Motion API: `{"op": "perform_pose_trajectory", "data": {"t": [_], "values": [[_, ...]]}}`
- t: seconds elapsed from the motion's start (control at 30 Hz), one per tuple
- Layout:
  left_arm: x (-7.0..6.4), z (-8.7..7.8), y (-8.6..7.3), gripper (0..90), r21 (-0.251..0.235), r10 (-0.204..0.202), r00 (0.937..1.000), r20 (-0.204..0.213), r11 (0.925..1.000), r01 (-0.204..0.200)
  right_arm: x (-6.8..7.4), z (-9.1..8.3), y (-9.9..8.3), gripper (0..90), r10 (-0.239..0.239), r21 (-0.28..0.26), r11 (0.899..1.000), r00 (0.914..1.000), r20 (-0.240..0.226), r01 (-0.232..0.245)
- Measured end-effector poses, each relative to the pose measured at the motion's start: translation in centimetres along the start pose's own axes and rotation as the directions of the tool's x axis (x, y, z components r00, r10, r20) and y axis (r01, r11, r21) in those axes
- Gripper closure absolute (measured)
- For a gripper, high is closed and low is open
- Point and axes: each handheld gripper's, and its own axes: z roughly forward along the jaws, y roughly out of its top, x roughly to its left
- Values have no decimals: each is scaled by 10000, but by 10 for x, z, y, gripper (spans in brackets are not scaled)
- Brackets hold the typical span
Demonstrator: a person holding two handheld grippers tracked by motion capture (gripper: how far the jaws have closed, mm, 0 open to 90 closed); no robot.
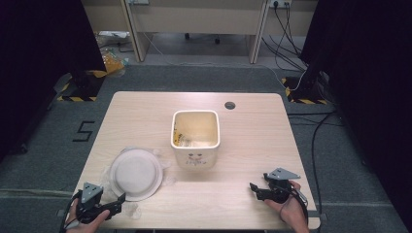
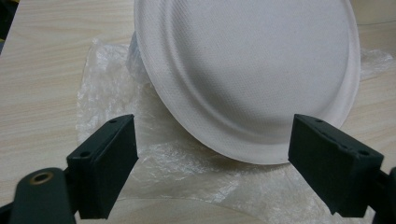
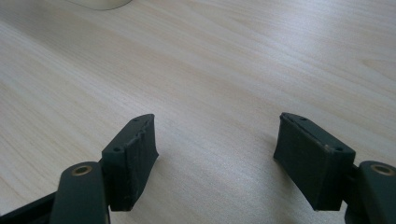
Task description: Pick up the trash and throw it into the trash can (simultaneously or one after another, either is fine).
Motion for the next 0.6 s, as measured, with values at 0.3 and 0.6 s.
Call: {"op": "perform_pose_trajectory", "data": {"t": [0.3,0.6], "values": [[4,-1,5,150,-108,-53,9999,-109,9999,52,3,0,1,292,88,-27,10000,9997,-245,-88],[11,1,20,150,-258,-61,9997,-226,9997,55,41,13,22,364,-809,-28,9967,9869,-1397,813]]}}
